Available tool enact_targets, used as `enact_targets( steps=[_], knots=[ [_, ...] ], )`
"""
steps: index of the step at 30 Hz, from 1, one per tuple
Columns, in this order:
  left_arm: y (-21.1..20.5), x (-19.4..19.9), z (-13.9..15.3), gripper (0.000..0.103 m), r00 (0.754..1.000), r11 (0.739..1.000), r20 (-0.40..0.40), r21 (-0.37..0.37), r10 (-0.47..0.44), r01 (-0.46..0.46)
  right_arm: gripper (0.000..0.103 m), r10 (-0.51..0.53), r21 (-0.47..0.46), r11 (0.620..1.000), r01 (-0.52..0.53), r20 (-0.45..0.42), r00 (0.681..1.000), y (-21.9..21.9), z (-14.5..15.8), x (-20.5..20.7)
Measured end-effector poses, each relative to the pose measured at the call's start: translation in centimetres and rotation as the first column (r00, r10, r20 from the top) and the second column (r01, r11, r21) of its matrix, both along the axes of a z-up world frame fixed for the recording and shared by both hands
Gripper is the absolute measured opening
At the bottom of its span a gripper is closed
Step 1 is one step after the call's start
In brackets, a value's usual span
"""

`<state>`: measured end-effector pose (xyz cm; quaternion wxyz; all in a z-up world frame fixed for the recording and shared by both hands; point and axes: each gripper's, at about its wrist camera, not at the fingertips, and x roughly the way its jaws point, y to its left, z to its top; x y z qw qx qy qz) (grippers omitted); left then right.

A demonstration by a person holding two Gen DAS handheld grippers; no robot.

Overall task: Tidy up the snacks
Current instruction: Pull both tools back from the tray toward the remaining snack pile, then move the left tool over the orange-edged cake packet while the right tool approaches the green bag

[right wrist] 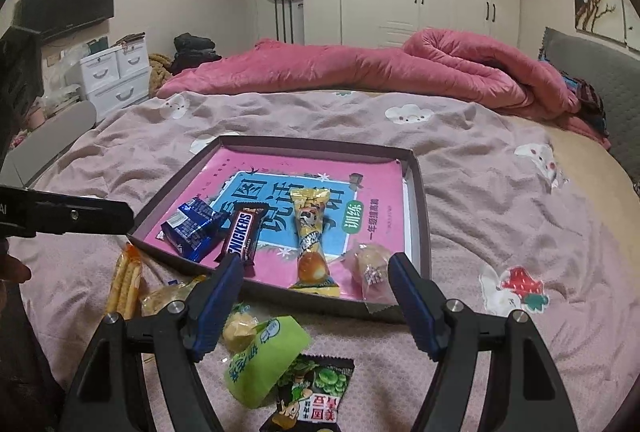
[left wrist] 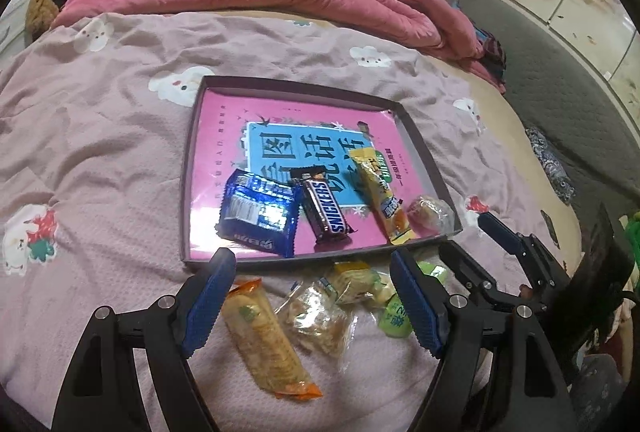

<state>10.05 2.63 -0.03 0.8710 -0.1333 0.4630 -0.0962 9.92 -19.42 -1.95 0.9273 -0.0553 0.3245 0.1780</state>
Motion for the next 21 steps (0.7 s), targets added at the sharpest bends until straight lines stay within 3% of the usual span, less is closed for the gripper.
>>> enact_targets(
  steps=[21],
  knots=[
    [1.7, -1.6, -0.2, 0.081, 1.000, 1.000, -0.019, -0.017, 0.022, -0.022, 0.075, 0.006, 0.003, 1.000, -0.006, -0.001, 1.000, -0.4, 0.8, -1.8]
  ],
)
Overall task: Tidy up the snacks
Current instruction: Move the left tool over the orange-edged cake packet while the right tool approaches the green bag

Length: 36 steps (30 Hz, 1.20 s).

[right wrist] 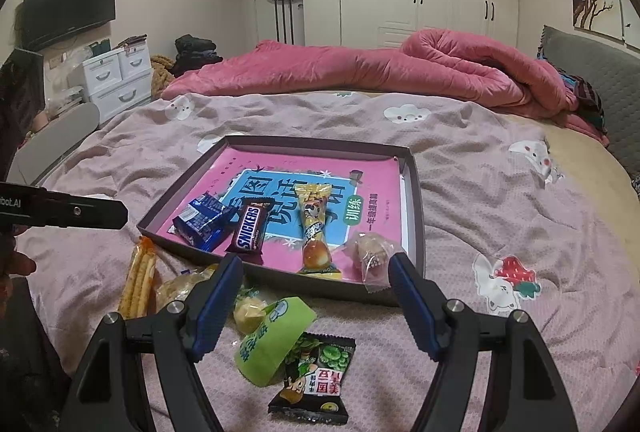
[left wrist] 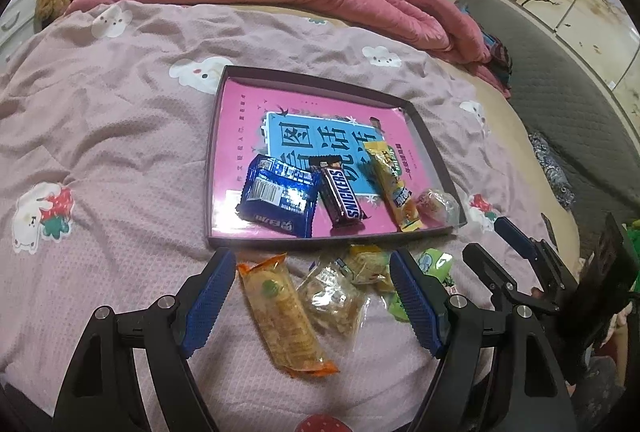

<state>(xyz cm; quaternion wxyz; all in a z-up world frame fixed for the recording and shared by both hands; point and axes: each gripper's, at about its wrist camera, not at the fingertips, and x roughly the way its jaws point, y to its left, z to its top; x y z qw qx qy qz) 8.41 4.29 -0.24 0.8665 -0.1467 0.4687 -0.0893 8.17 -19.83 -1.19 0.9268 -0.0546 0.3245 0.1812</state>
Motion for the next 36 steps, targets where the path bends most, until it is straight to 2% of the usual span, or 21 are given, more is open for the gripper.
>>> enact_targets(
  steps=[36],
  knots=[
    [-1.0, -2.7, -2.2, 0.081, 0.995, 0.997, -0.080, 0.049, -0.063, 0.067, 0.076, 0.039, 0.002, 0.999, -0.039, -0.051, 0.998, 0.1, -0.3, -2.5]
  ],
)
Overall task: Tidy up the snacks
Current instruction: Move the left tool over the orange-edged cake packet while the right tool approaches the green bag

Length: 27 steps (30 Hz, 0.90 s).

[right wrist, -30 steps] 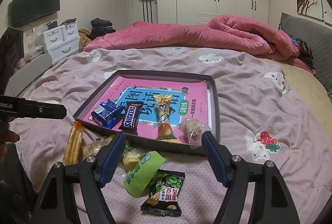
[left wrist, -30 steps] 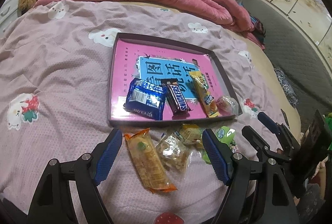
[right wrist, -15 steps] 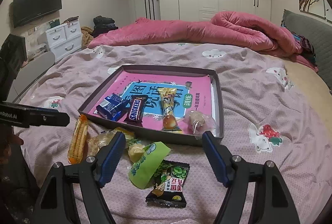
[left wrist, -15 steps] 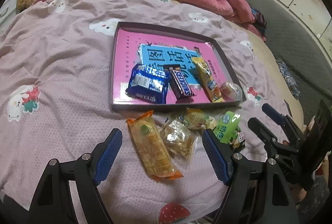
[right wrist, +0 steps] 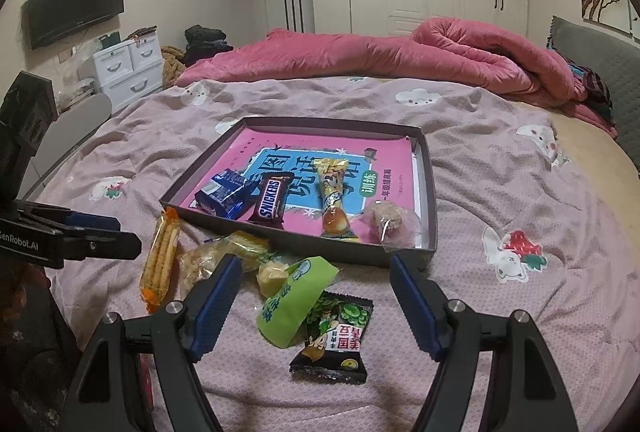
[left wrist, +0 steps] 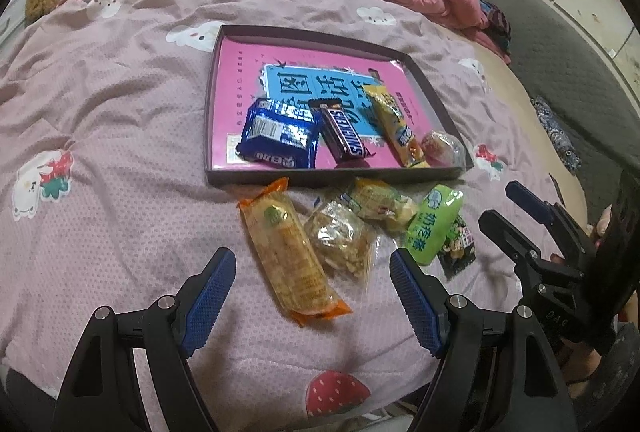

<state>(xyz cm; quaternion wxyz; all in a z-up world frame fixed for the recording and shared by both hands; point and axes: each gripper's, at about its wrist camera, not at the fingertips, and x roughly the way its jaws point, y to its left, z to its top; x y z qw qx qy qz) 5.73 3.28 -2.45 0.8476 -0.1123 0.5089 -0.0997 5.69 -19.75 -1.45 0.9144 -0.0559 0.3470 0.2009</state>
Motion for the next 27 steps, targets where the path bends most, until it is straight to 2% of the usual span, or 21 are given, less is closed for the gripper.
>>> enact_targets(
  steps=[7, 18, 27],
  knots=[
    [-0.4, -0.4, -0.5, 0.081, 1.000, 1.000, -0.021, 0.005, -0.013, 0.013, 0.076, 0.034, -0.017, 0.999, -0.034, -0.012, 0.999, 0.8, -0.3, -0.3],
    [0.2, -0.5, -2.1, 0.081, 0.997, 1.000, -0.078, -0.015, 0.021, -0.022, 0.076, 0.089, -0.052, 0.994, -0.092, -0.045, 0.995, 2.1, -1.5, -0.3],
    [0.8, 0.0, -3.2, 0.081, 0.993, 0.998, -0.110, -0.033, 0.053, -0.057, 0.076, 0.084, -0.044, 0.995, -0.087, -0.062, 0.994, 1.9, -1.8, 0.0]
  ],
)
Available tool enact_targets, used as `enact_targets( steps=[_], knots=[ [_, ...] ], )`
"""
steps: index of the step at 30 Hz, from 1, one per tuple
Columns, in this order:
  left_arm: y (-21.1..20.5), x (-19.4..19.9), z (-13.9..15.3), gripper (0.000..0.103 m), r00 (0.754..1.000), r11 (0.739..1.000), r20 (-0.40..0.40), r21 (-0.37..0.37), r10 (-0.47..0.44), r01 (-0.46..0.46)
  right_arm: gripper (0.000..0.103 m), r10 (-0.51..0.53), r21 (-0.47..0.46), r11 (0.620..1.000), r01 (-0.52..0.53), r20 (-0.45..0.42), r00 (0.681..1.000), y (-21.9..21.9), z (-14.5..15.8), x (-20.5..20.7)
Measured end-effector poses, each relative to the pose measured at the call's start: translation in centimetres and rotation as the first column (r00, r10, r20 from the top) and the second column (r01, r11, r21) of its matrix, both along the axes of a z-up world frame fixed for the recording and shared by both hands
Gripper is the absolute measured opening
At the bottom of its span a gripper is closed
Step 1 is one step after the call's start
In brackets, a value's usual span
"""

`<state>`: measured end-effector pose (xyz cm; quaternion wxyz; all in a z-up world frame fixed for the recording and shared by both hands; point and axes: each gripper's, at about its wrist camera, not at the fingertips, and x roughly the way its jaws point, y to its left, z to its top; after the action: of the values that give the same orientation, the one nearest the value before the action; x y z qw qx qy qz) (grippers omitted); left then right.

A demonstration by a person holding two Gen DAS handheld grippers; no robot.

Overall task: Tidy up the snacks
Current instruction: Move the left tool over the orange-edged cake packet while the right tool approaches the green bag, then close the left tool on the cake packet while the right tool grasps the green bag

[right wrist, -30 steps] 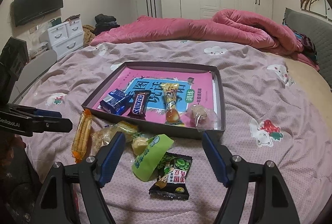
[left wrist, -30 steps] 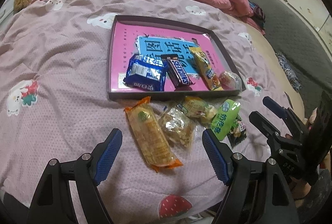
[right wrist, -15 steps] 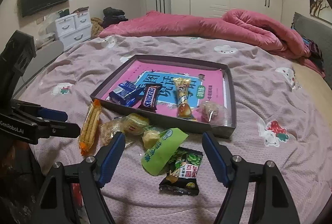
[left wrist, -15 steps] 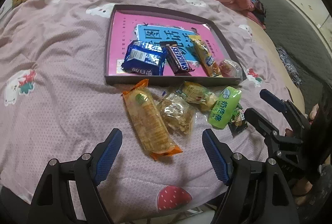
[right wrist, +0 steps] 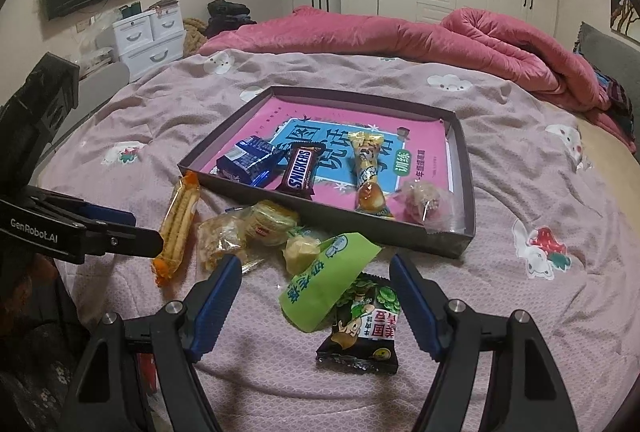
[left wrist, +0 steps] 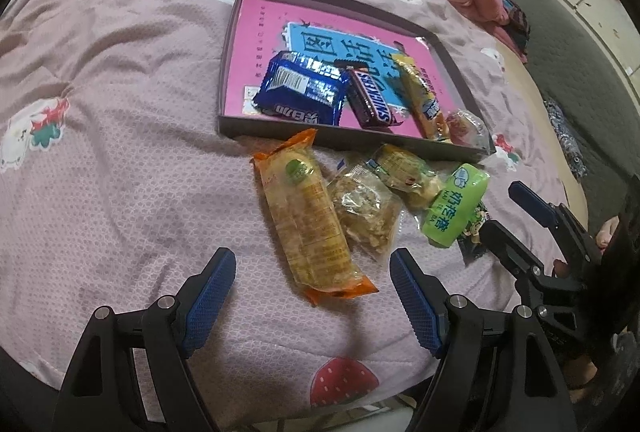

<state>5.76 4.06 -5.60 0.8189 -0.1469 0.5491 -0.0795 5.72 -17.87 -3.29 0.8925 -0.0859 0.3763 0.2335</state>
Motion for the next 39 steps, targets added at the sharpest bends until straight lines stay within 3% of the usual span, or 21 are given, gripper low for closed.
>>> enact_targets(
  steps=[12, 32, 34, 38, 39],
  knots=[
    [-0.2, 0.8, -1.2, 0.081, 1.000, 1.000, -0.020, 0.021, 0.004, -0.004, 0.076, -0.040, 0.031, 0.999, 0.040, -0.020, 0.999, -1.6, -0.1, 0.8],
    [1.1, 1.5, -2.6, 0.080, 0.998, 0.999, -0.045, -0.013, 0.045, -0.046, 0.076, 0.129, -0.121, 0.984, -0.134, -0.048, 0.991, 3.1, -4.2, 3.6],
    [1.0, 1.6, -2.7, 0.080, 0.998, 0.999, -0.045, -0.011, 0.043, -0.043, 0.070, 0.153, -0.147, 0.977, -0.157, -0.040, 0.987, 3.7, -4.5, 3.7],
    [0.8, 1.8, -2.8, 0.080, 0.998, 0.999, -0.044, -0.007, 0.039, -0.039, 0.047, 0.170, -0.185, 0.967, -0.173, -0.034, 0.985, 4.3, -5.1, 3.9],
    [0.7, 1.9, -2.9, 0.080, 0.998, 0.999, -0.046, -0.008, 0.039, -0.040, 0.046, 0.173, -0.182, 0.967, -0.176, -0.033, 0.984, 4.3, -5.2, 3.9]
  ],
)
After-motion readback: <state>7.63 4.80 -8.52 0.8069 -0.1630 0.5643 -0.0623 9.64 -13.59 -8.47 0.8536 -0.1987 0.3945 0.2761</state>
